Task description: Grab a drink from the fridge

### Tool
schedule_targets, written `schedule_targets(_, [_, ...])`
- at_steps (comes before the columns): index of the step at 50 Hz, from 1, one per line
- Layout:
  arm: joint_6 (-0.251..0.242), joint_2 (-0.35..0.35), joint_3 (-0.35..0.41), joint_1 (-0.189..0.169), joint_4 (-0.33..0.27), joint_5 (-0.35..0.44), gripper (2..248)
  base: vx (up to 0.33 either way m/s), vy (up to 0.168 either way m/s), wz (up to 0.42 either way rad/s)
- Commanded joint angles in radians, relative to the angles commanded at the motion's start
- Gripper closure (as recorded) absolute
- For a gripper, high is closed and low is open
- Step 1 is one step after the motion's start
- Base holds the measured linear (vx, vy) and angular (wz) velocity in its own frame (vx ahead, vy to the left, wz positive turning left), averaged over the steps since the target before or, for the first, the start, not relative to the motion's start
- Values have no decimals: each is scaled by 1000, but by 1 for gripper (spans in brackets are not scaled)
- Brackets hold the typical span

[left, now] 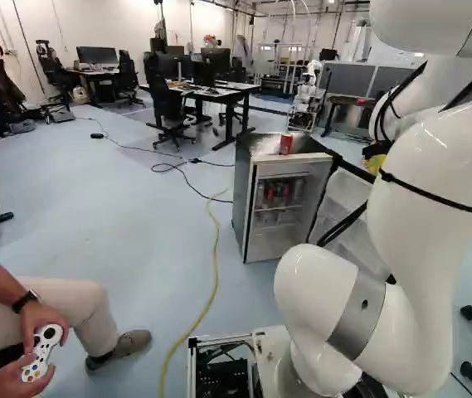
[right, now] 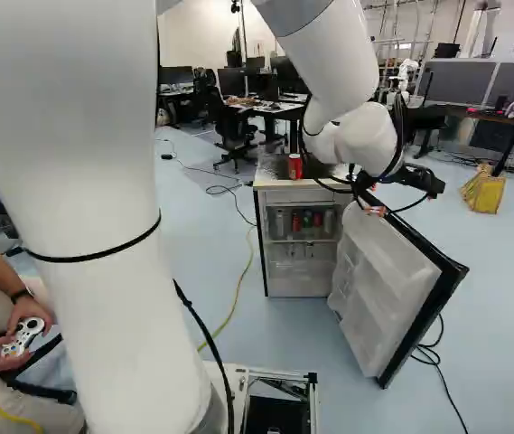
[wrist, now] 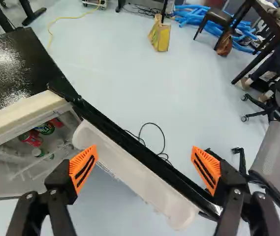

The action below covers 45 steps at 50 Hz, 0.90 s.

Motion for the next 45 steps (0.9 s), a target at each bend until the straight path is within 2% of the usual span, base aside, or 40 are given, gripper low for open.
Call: schedule_targets(45, [0, -165, -193, -81, 44, -149, 3, 0, 0, 0])
